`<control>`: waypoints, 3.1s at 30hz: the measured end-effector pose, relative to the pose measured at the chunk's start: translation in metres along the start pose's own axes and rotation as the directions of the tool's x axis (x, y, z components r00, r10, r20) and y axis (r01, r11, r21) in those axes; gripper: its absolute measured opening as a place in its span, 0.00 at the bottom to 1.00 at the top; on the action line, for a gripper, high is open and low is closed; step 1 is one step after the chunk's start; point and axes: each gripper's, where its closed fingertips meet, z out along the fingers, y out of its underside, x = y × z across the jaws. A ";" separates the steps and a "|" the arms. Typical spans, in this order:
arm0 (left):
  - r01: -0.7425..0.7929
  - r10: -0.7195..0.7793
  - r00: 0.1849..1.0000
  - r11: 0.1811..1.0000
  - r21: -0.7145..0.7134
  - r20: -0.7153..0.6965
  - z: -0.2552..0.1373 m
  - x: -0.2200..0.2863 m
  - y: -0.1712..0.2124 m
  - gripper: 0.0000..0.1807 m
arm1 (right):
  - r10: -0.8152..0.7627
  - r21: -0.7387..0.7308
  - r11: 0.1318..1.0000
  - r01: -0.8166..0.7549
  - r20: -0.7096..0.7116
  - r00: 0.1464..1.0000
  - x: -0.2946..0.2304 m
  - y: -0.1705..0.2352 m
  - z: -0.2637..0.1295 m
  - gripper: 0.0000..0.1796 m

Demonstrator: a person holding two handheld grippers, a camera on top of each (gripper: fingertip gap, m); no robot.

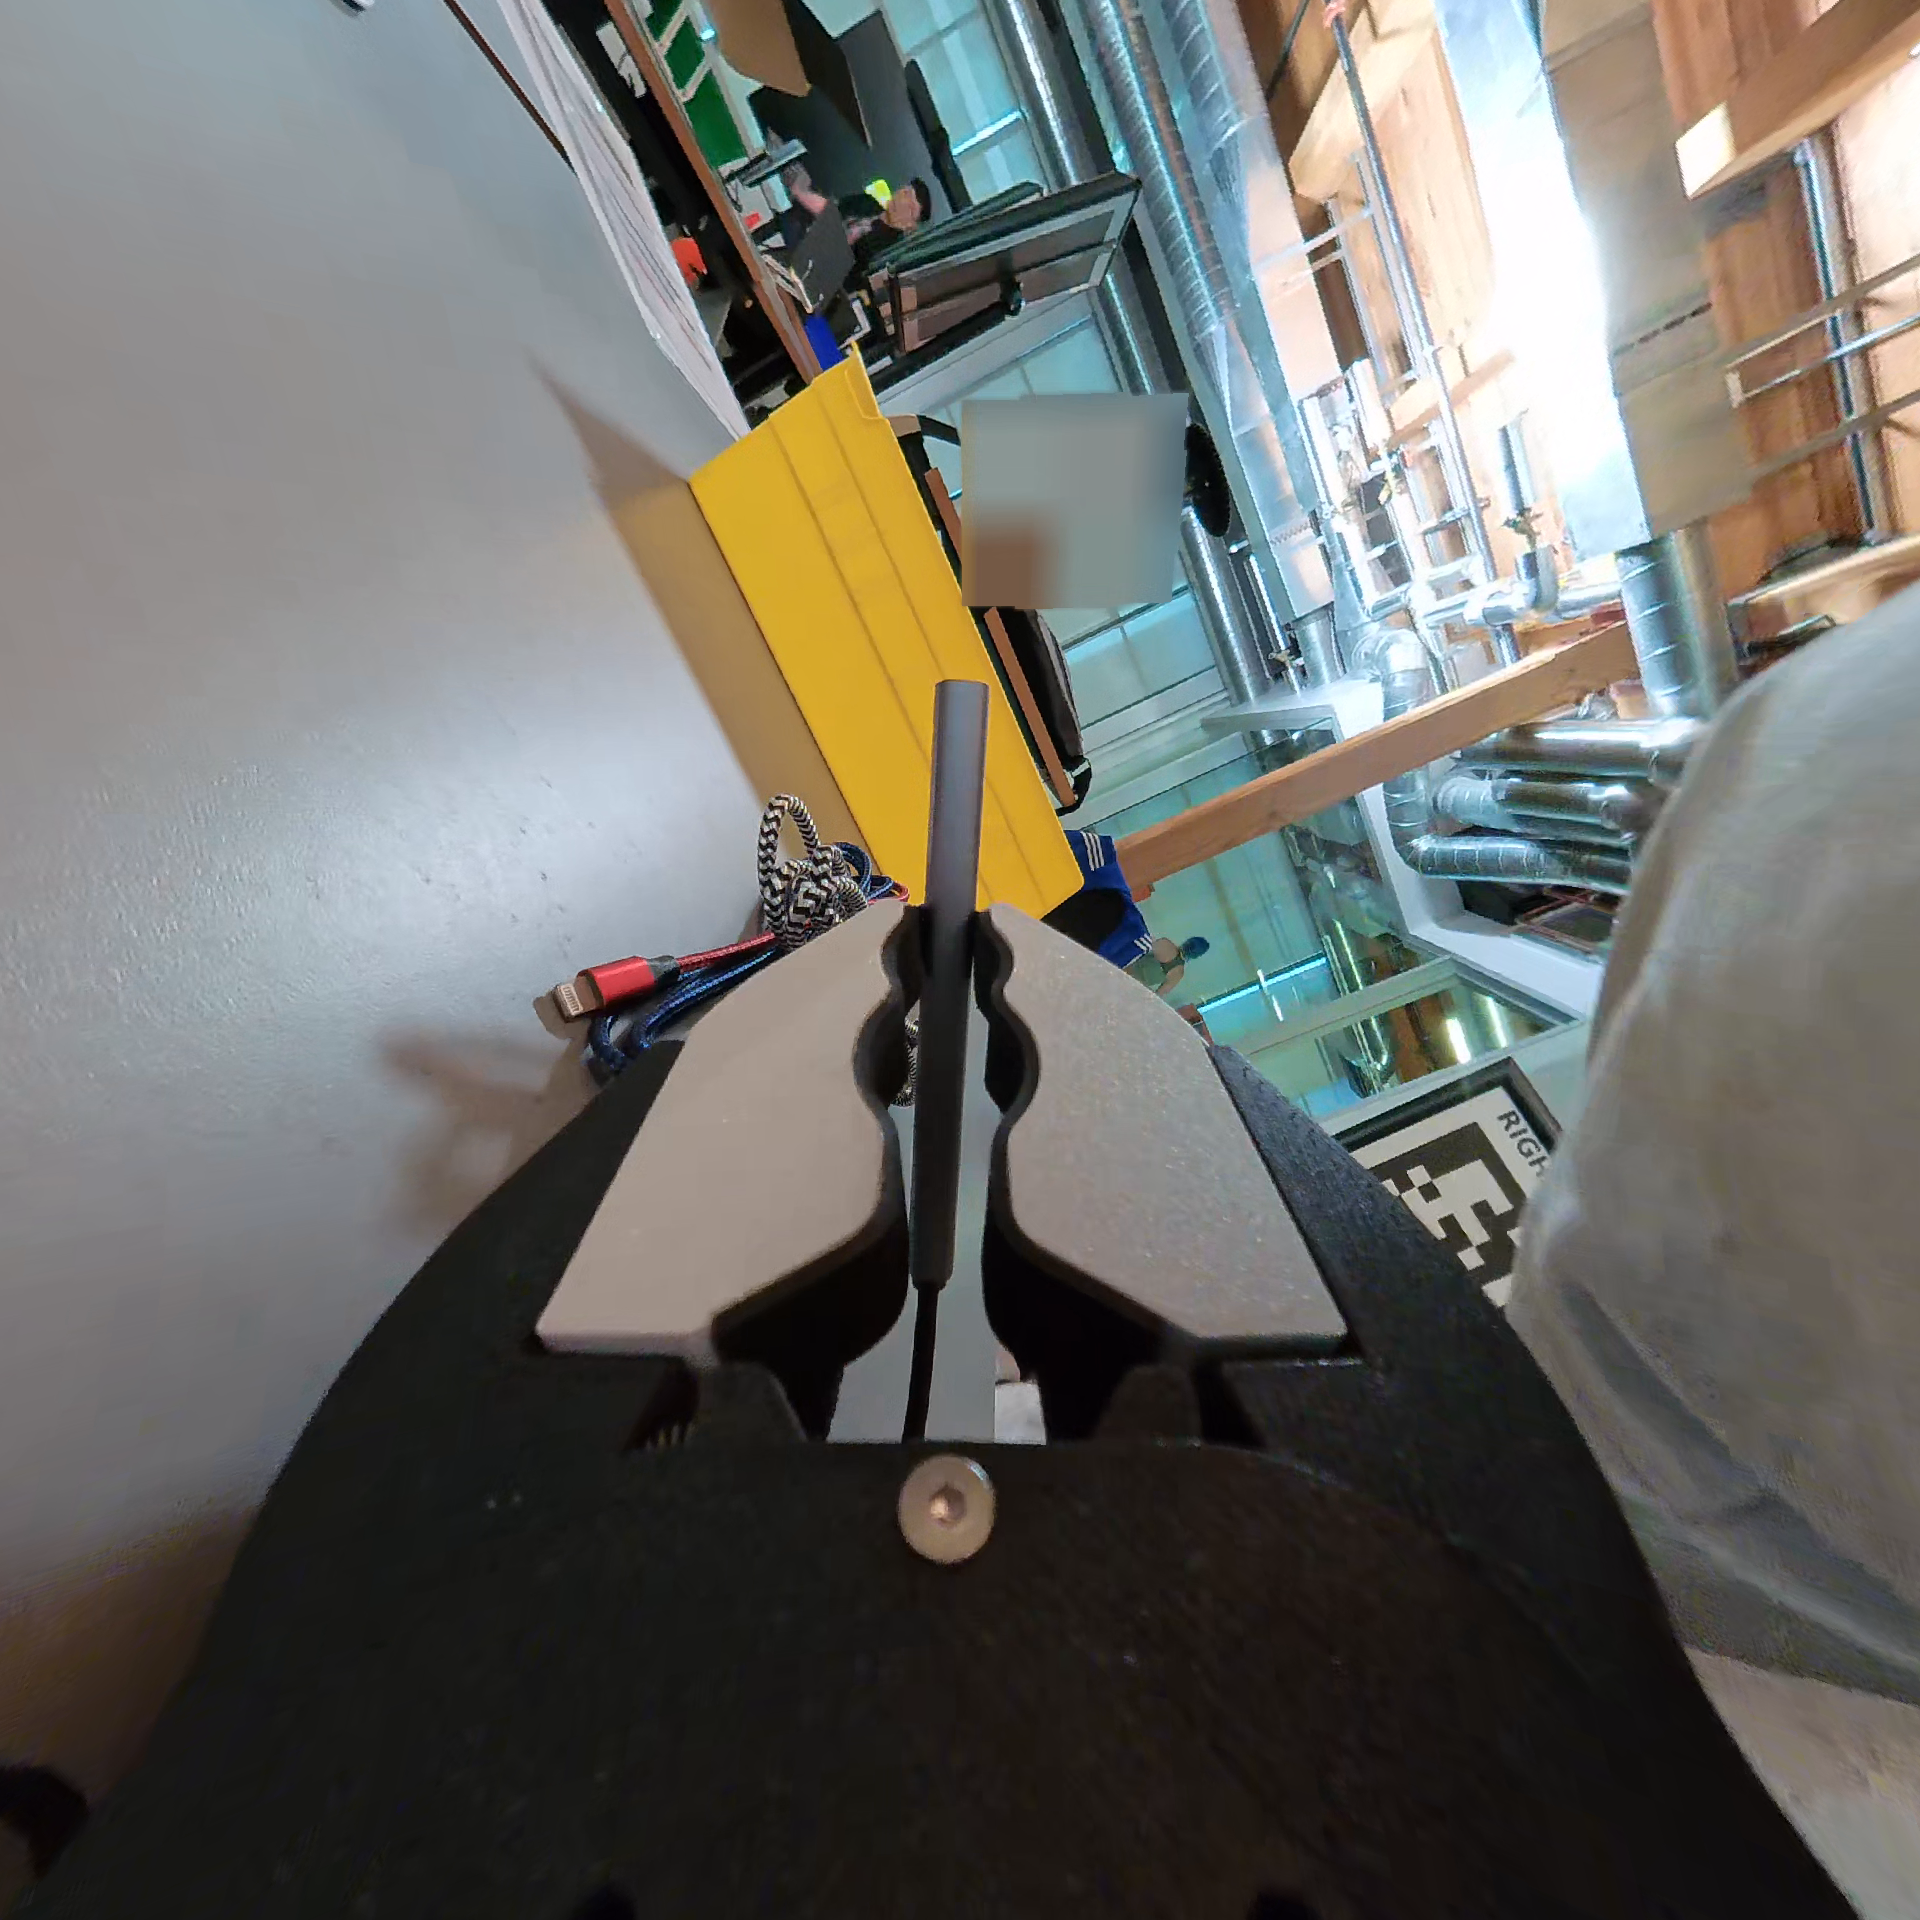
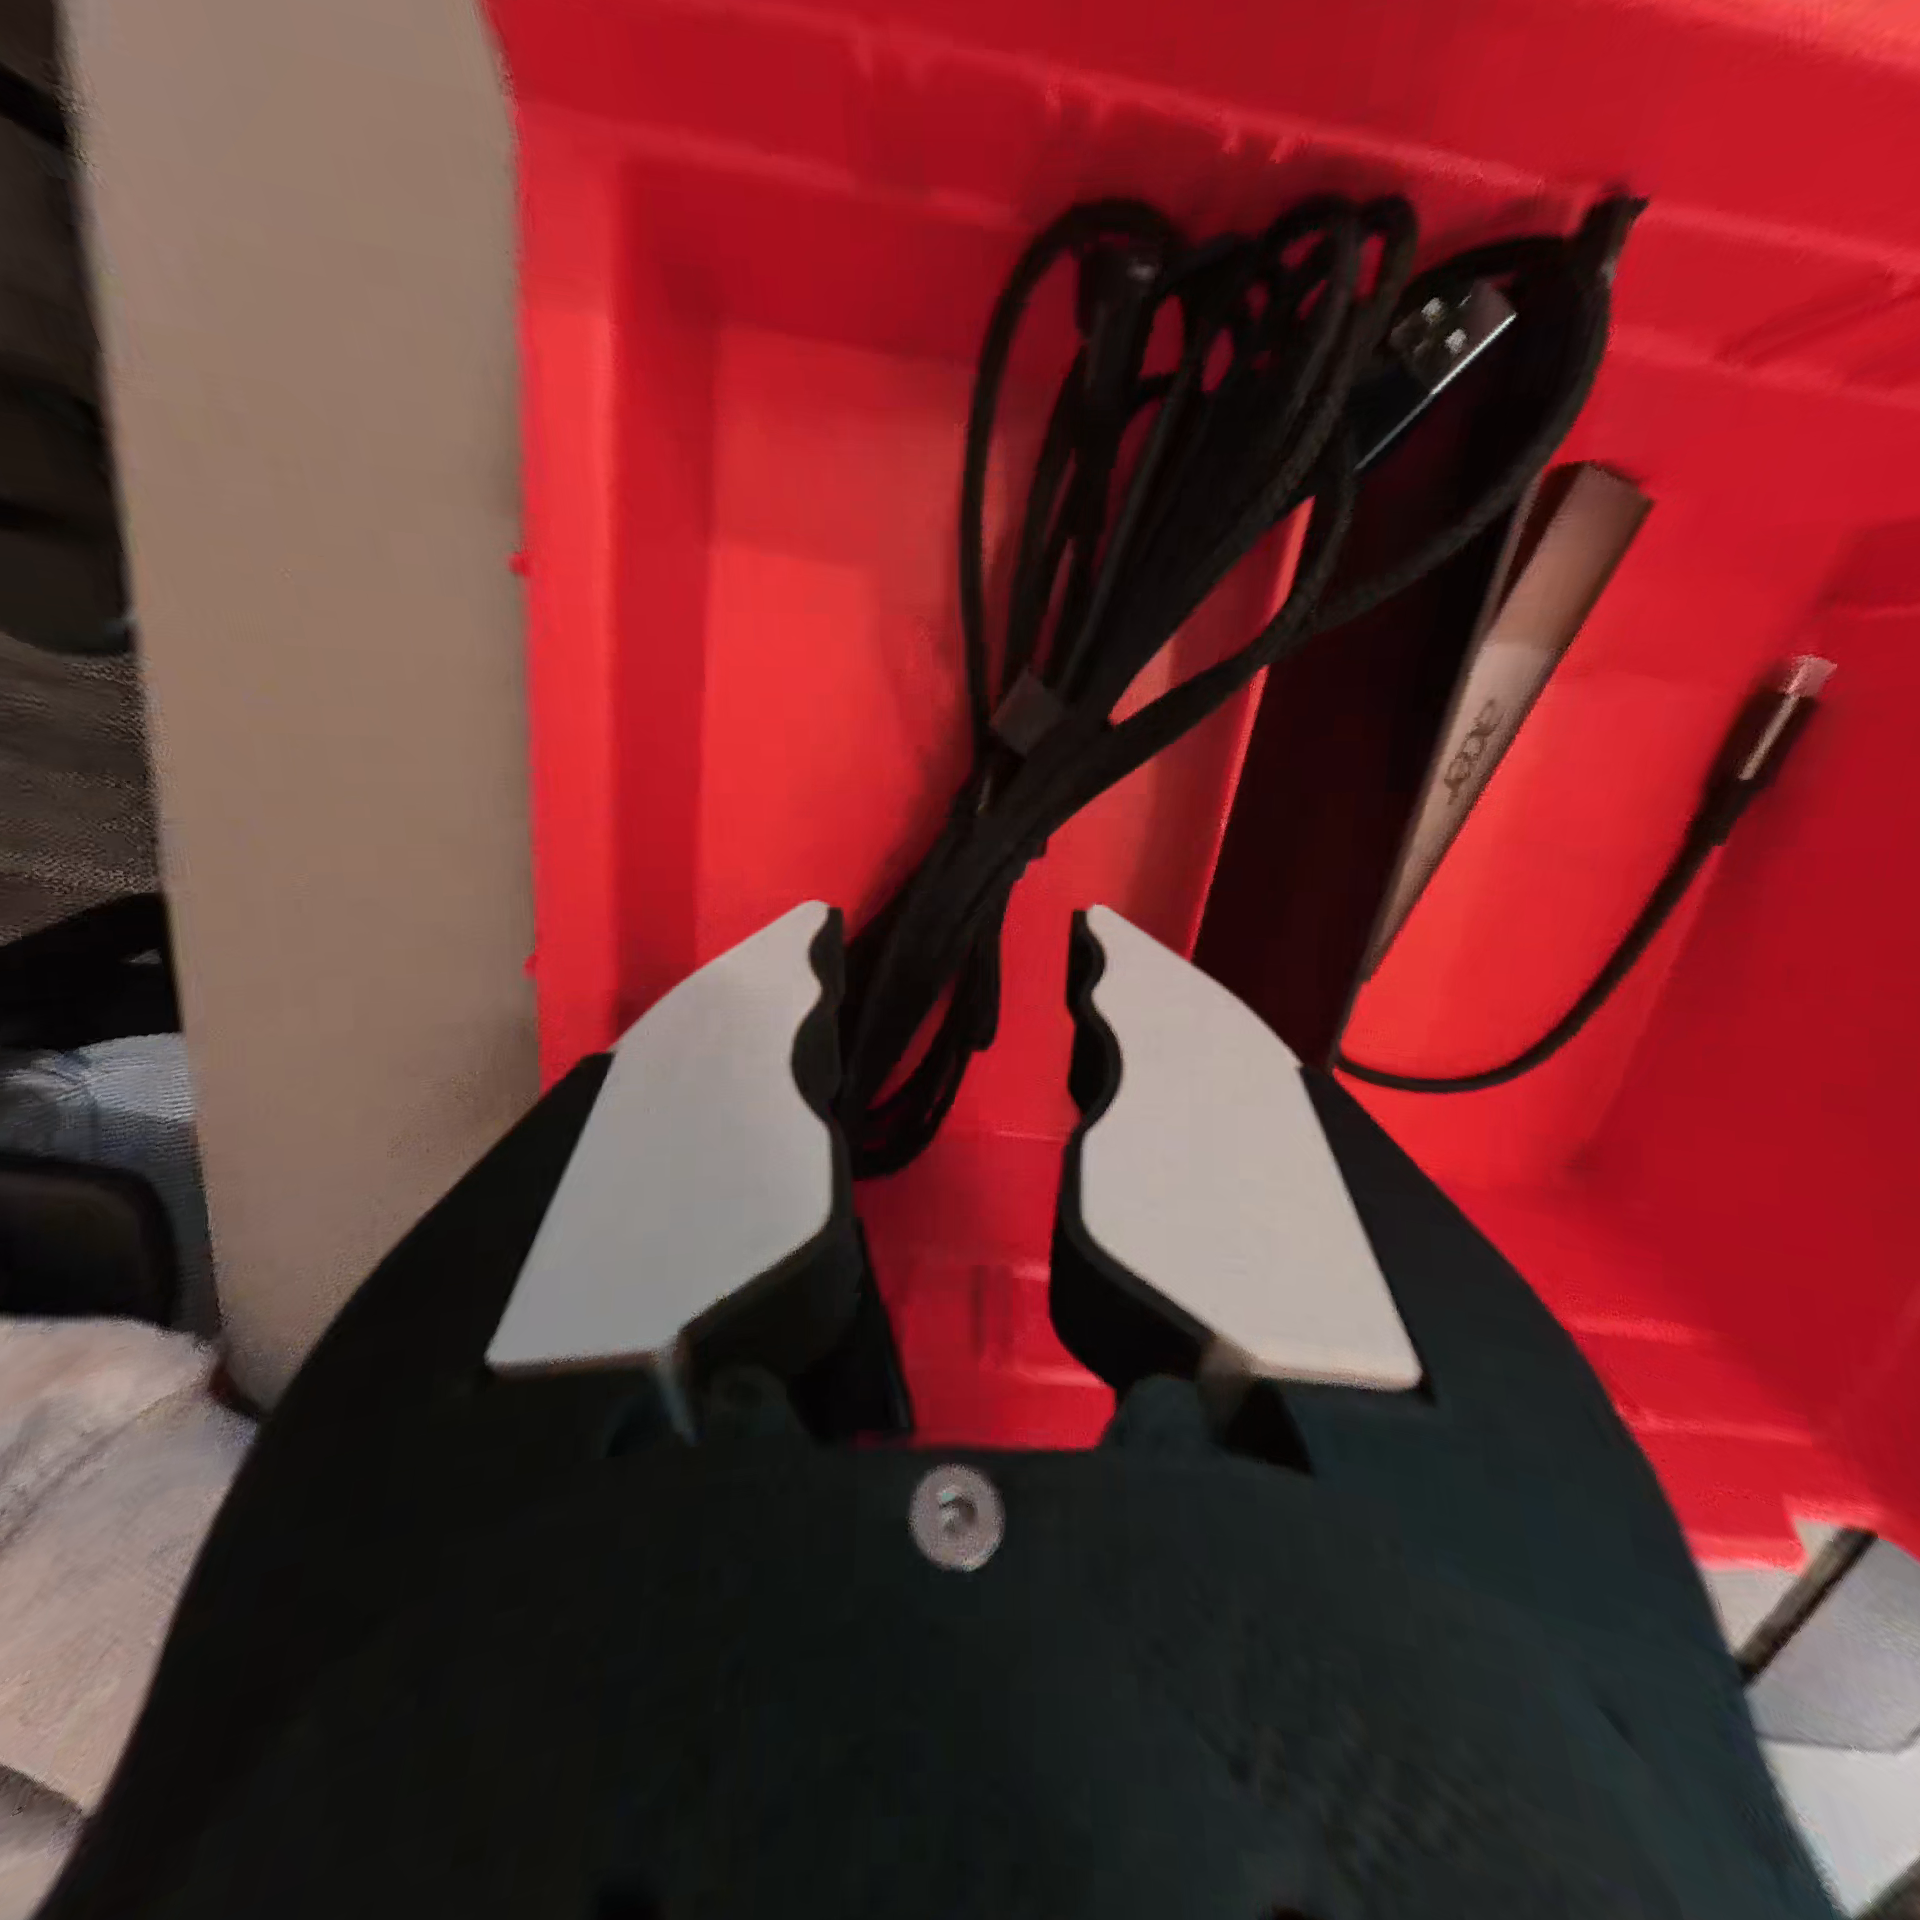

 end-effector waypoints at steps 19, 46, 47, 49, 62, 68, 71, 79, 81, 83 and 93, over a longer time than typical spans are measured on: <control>-0.017 0.017 1.000 1.000 -0.004 0.011 0.000 0.000 0.001 0.05 | 0.260 0.519 0.814 -0.262 0.078 0.962 0.036 0.065 -0.209 0.10; -0.040 0.038 0.999 0.994 -0.106 -0.023 0.013 0.003 0.016 0.05 | 0.869 0.553 0.388 -0.737 0.046 0.492 0.014 0.482 -0.121 0.31; -0.038 0.035 0.999 0.993 -0.108 -0.026 0.013 0.004 0.016 0.05 | 0.870 0.597 0.375 -0.709 0.036 0.491 0.012 0.486 -0.129 0.29; -0.028 0.025 0.999 0.994 -0.109 -0.030 0.013 0.003 0.016 0.05 | 0.877 0.667 0.334 -0.666 0.039 0.480 0.003 0.495 -0.141 0.26; 0.037 -0.040 0.999 0.988 -0.152 -0.017 0.010 0.003 0.027 0.05 | 0.708 0.636 0.446 -0.630 0.180 0.683 -0.042 0.427 -0.102 0.08; 0.041 -0.046 0.999 0.982 -0.187 -0.023 0.011 0.005 0.034 0.05 | 0.661 0.554 0.598 -0.580 0.069 0.747 -0.035 0.407 -0.090 0.03; 0.056 -0.062 0.998 0.983 -0.177 -0.028 0.010 0.005 0.033 0.05 | 0.705 0.443 0.626 -0.642 0.030 0.708 -0.032 0.415 -0.077 0.02; 0.067 -0.073 0.997 0.983 -0.173 -0.028 0.009 0.005 0.032 0.05 | 0.708 0.400 0.631 -0.664 0.053 0.705 -0.039 0.408 -0.071 0.04; 0.070 -0.076 0.997 0.983 -0.170 -0.029 0.009 0.005 0.031 0.05 | 0.684 0.404 0.662 -0.632 0.019 0.729 -0.040 0.405 -0.070 0.04; 0.073 -0.079 0.996 0.983 -0.169 -0.031 0.009 0.005 0.031 0.05 | 0.633 0.434 0.687 -0.582 0.035 0.774 -0.045 0.394 -0.069 0.05; 0.084 -0.092 0.995 0.983 -0.162 -0.039 0.008 0.005 0.030 0.05 | 0.639 0.243 0.755 -0.609 -0.065 0.766 -0.057 0.431 -0.044 0.02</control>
